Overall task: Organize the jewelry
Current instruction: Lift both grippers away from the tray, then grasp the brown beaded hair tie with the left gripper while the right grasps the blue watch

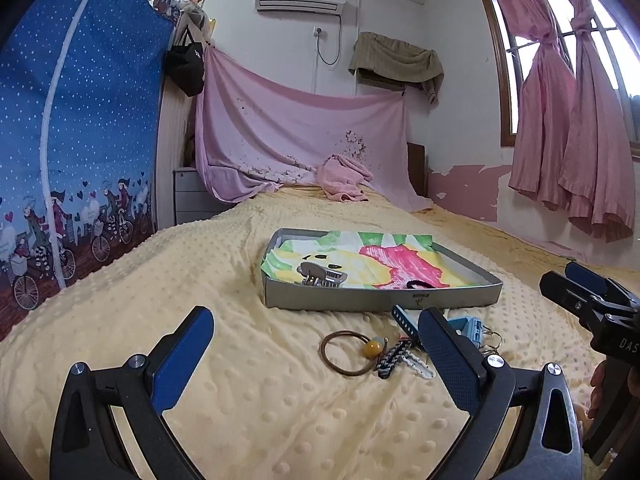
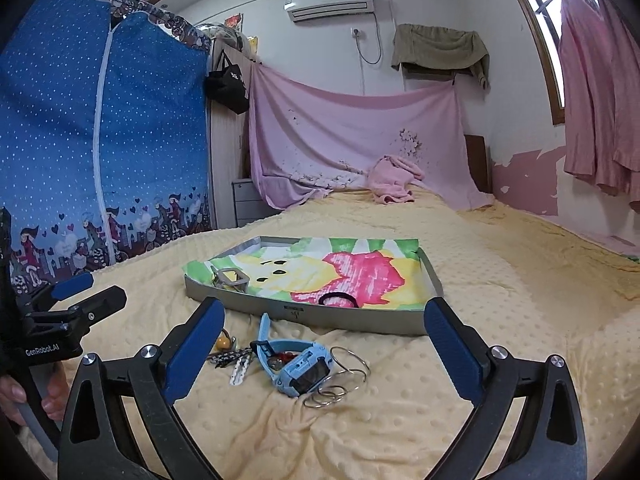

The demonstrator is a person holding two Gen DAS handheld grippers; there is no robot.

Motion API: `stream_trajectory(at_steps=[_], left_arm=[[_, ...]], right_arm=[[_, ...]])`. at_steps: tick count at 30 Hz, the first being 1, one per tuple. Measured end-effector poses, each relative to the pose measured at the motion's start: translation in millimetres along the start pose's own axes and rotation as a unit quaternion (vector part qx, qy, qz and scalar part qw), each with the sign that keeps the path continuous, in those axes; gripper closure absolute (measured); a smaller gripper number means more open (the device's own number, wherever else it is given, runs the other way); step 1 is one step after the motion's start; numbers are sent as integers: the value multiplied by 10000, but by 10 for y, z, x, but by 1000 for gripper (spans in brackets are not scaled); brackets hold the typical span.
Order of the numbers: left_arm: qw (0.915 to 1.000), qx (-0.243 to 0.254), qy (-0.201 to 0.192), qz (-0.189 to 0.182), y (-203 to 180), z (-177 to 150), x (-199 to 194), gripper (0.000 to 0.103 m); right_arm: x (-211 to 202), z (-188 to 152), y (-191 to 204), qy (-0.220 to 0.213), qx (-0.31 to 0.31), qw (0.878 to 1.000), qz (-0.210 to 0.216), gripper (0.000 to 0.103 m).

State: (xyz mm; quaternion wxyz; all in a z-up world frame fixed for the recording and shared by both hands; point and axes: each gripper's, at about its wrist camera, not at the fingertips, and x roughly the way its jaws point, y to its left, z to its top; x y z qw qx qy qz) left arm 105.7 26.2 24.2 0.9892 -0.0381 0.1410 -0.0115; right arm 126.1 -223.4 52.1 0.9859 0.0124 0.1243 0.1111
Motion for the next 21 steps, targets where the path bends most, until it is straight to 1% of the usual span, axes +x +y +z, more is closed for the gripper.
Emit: stream_trajectory(at_steps=[5, 8, 13, 19, 21], left_arm=[[9999, 30, 145, -56, -15, -46, 49, 0], [9989, -14, 427, -194, 2, -65, 164, 0], [9960, -159, 829, -281, 31, -113, 361, 0], [9924, -277, 1122, -428, 45, -150, 577, 0], [9911, -288, 1198, -508, 40, -164, 631, 3]], right_arm=[[47, -50, 20, 120, -56, 9999, 33, 5], [106, -88, 21, 263, -47, 9996, 81, 5], [245, -137, -34, 575, 118, 9981, 174, 5], [493, -235, -30, 1038, 241, 9931, 493, 5], [545, -268, 14, 1102, 205, 9918, 610, 7]])
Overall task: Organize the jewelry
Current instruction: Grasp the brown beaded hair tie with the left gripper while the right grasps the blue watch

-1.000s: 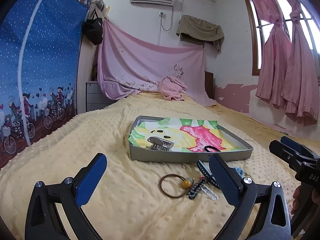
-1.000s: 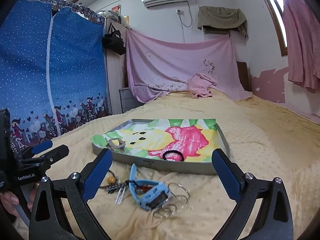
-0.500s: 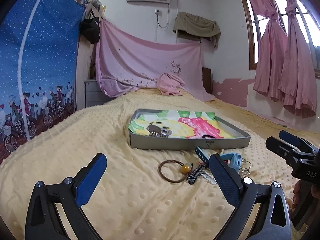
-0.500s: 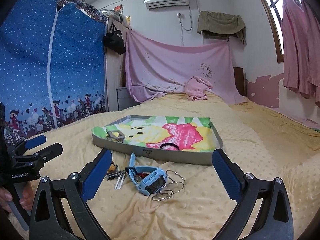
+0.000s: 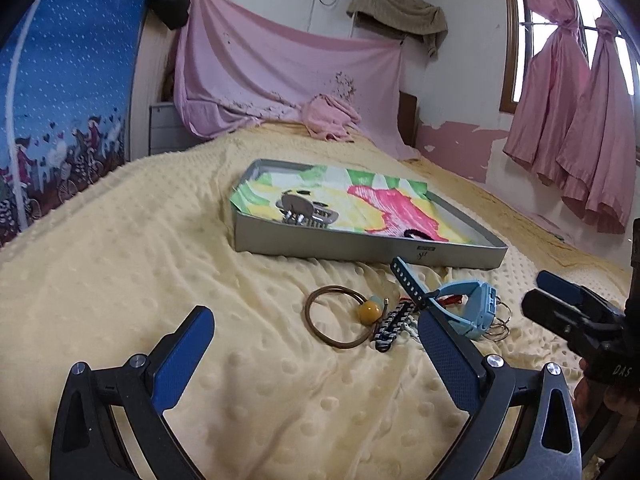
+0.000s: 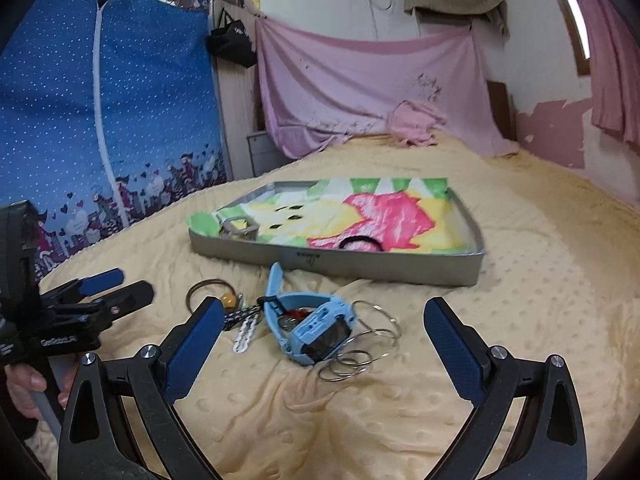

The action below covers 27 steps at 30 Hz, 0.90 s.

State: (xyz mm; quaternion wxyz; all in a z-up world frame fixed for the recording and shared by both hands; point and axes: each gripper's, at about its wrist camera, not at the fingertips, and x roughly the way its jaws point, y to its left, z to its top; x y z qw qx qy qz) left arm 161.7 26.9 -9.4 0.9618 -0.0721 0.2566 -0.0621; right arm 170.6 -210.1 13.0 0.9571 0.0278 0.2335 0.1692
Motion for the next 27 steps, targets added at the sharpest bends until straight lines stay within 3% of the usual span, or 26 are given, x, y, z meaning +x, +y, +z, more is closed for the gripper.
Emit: stream_trajectory(at_steps=[4, 5, 7, 9, 13, 18, 27], left_arm=[[9995, -27, 235, -196, 5, 1, 135, 22], [9993, -54, 294, -244, 9, 3, 172, 32], [9983, -173, 441, -326, 28, 23, 269, 43], [9976, -290, 523, -340, 55, 33, 338, 47], [9957, -489, 709, -328, 112, 25, 462, 58], [9952, -507, 789, -286, 101, 7, 508, 63], [9934, -586, 926, -346, 128, -29, 549, 94]], right_arm=[[130, -35, 82, 257, -176, 9993, 186, 37], [157, -42, 94, 313, -192, 9991, 205, 39], [245, -63, 114, 481, -197, 9984, 202, 43], [314, -59, 106, 620, -170, 9978, 170, 46], [454, -80, 49, 901, -7, 9959, 70, 47], [612, -101, -58, 1116, 333, 9932, 75, 47], [749, -130, -63, 1258, 504, 9902, 344, 47]])
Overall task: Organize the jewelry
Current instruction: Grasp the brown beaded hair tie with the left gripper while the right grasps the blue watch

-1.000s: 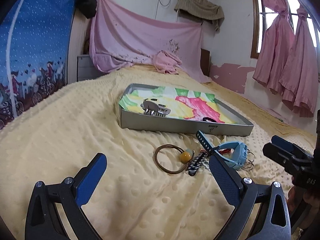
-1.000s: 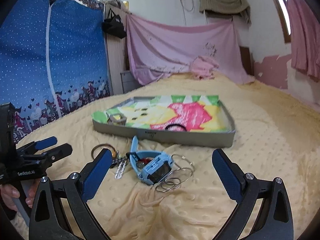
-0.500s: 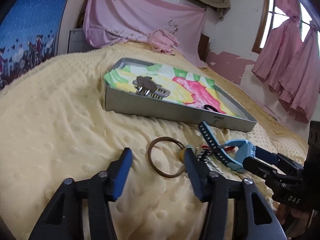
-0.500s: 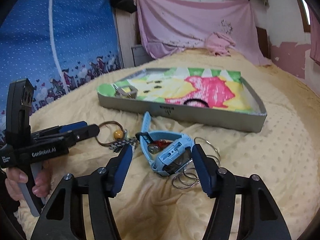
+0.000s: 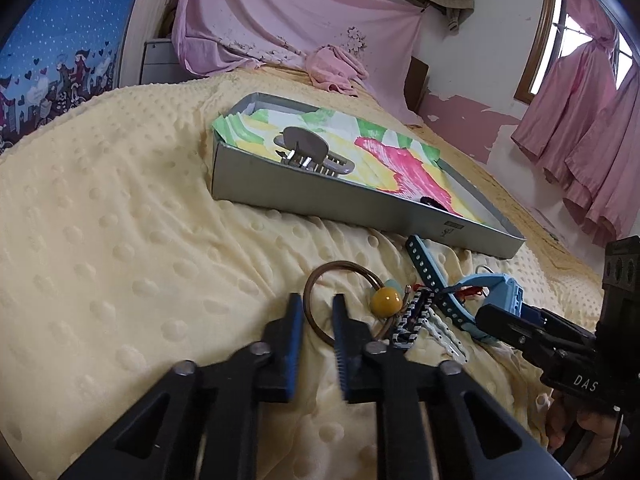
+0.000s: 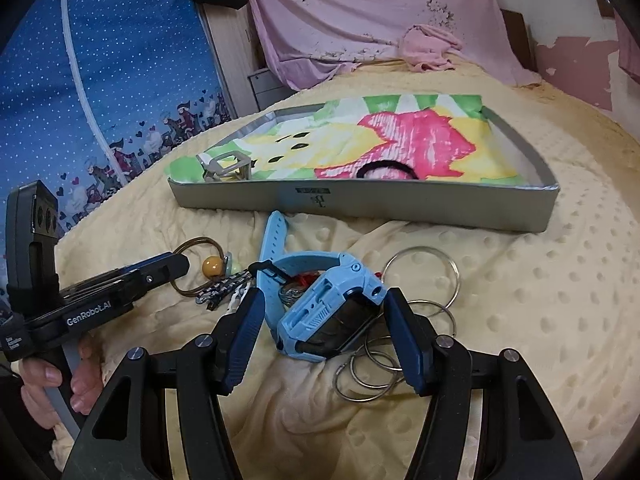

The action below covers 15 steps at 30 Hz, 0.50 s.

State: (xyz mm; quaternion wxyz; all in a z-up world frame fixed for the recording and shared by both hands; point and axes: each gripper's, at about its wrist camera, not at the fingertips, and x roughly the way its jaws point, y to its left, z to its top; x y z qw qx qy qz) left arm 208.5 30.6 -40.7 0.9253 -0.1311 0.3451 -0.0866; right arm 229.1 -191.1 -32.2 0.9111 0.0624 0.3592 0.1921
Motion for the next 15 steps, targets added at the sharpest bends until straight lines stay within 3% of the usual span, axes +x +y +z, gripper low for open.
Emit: stream_trajectory(at_steps=[7, 15], left_arm=[[9995, 41, -208, -228, -16, -8, -101, 99], [9964, 438, -626, -366, -178, -17, -314, 100]], right_arm=[[-16, -28, -6, -68, 9, 9999, 145, 58], [-155, -52, 47, -377, -134, 9990, 221, 59]])
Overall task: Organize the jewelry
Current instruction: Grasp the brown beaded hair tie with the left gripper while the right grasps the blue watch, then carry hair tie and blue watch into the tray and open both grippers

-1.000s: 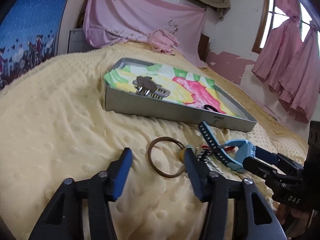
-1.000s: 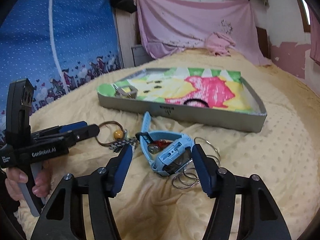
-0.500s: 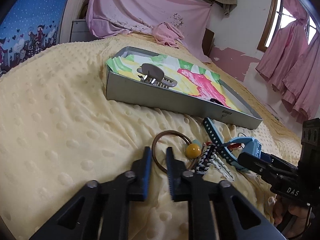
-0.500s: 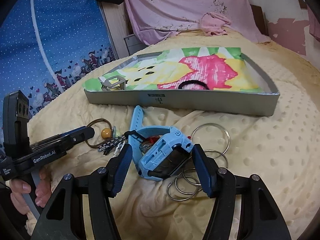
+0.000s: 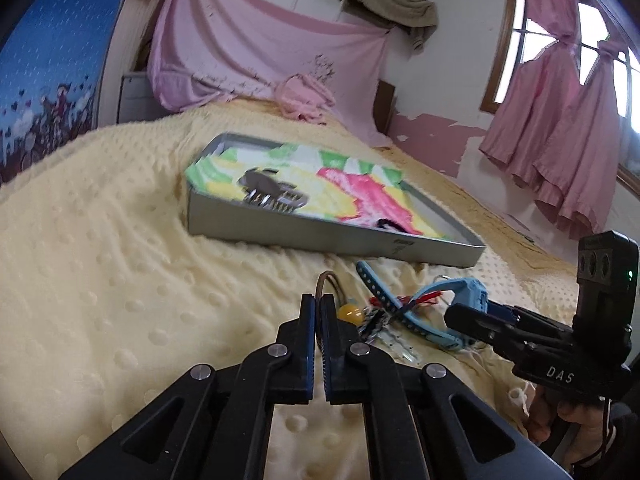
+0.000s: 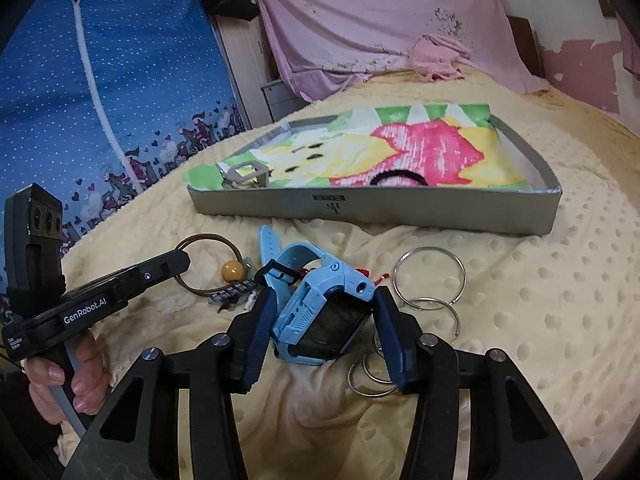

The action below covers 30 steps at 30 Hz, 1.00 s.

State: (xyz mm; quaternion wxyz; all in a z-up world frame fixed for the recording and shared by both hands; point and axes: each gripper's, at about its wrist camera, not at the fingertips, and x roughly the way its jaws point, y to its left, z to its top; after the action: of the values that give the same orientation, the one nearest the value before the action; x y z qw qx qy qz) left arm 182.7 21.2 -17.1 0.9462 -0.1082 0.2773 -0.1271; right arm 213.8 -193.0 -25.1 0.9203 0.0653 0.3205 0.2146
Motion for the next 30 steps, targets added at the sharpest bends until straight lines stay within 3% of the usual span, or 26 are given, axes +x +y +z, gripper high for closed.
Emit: stream_trajectory(at_steps=[6, 16, 30], left_arm=[[9995, 189, -233, -9, -87, 46, -143, 100], [9988, 100, -486, -15, -20, 137, -319, 100], [9990, 153, -418, -33, -47, 127, -324, 100]], right_arm=[[-201, 11, -5, -432, 6, 9991, 8, 59], [-336, 31, -2, -744, -12, 9972, 8, 59], [-388, 39, 56, -826, -153, 9964, -50, 60]])
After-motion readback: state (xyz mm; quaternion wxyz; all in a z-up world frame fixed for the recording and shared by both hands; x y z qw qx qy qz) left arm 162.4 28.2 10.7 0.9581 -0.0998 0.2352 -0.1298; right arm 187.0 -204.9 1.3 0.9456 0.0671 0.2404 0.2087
